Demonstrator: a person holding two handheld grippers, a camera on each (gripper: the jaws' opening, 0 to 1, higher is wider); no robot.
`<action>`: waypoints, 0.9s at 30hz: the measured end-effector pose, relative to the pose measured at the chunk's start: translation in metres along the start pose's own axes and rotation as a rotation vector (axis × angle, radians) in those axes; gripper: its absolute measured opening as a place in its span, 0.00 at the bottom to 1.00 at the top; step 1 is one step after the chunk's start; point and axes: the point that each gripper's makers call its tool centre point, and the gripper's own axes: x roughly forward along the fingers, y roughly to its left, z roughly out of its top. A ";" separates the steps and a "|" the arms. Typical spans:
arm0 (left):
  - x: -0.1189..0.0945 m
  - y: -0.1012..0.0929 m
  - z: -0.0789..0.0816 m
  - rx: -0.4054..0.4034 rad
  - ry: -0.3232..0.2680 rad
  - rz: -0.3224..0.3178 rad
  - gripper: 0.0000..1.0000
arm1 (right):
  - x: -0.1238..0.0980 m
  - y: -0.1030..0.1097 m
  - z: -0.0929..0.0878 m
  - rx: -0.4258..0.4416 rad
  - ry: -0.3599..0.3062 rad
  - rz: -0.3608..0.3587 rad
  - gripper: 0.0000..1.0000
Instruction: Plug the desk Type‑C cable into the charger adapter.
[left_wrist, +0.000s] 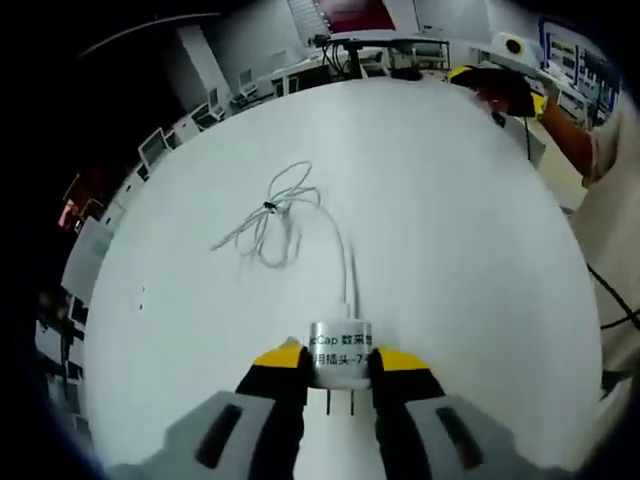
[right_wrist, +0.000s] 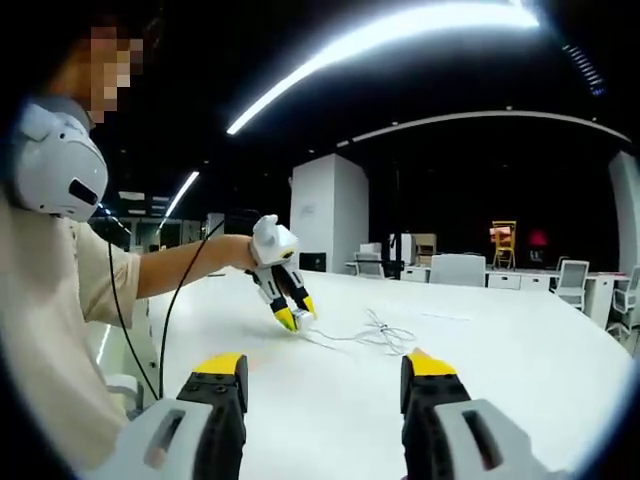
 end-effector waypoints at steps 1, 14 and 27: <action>0.000 0.005 0.000 0.001 0.004 -0.010 0.26 | 0.000 0.003 0.001 -0.001 -0.001 -0.002 0.63; 0.010 0.040 0.002 -0.022 0.029 -0.034 0.26 | -0.009 0.007 0.013 -0.009 -0.027 -0.031 0.63; 0.024 0.031 -0.006 -0.026 0.039 -0.103 0.26 | -0.014 0.003 0.012 0.003 -0.034 -0.048 0.62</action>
